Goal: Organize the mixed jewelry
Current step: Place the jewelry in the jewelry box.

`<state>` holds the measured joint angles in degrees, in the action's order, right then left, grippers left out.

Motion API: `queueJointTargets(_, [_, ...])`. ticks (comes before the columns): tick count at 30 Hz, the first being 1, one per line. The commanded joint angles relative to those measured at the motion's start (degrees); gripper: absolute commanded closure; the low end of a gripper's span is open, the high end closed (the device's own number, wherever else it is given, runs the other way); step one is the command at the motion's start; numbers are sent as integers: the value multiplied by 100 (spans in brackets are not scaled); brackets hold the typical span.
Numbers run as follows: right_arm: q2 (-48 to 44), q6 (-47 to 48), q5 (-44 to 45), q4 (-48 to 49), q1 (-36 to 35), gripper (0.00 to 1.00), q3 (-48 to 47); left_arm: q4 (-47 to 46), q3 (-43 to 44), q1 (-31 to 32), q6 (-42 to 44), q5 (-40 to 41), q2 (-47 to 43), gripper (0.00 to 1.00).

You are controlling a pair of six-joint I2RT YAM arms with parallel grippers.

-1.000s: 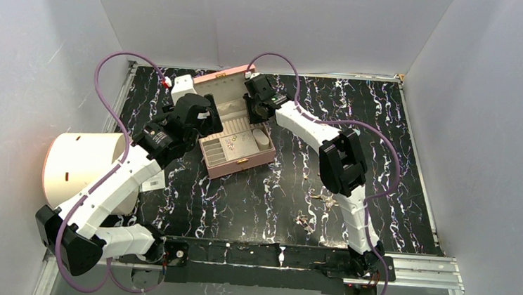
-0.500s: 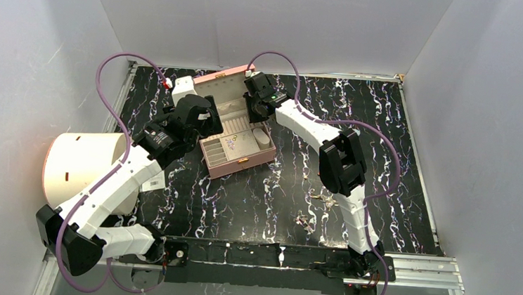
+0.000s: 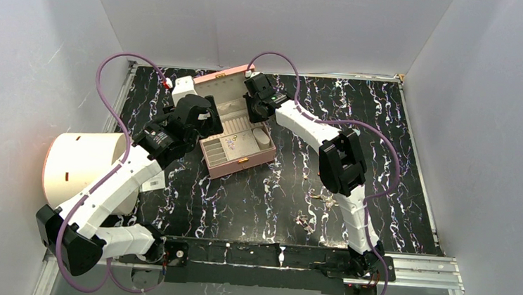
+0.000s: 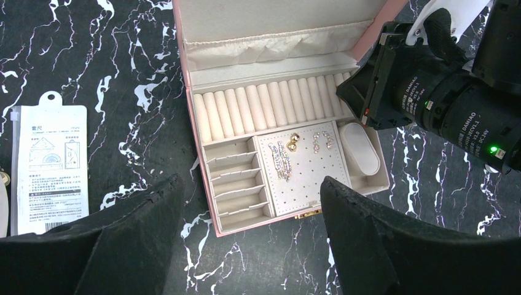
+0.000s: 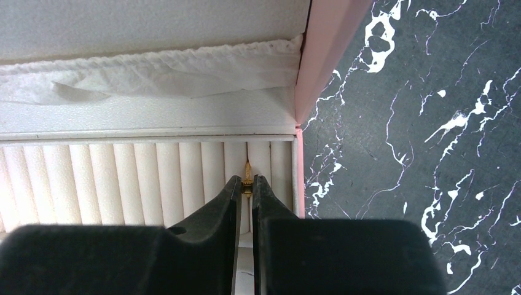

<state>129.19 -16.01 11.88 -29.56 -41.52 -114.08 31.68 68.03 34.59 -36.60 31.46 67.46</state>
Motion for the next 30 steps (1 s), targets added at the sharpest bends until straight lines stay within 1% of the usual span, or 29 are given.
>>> queueJointTargets(1, [65,107,-2,229,21,85,26,-65,30,-49,-6,81,-60,22])
queueJointTargets(11, [74,99,64,182,20,84,41,-66,6,-49,-14,62,-58,21])
queueJointTargets(13, [70,85,62,144,15,82,-2,-66,2,-53,-14,55,-58,21])
queueJointTargets(17, [-23,5,28,26,14,72,-167,-66,23,-57,-5,64,-75,22])
queueJointTargets(20, [-183,-110,-4,-66,16,67,-280,-66,47,-57,-5,68,-84,21])
queueJointTargets(24, [-531,-270,-148,34,29,62,-96,-74,59,-57,-8,55,-86,21])
queueJointTargets(30, [-874,-481,-373,91,93,59,173,-101,51,-66,-18,6,-115,22])
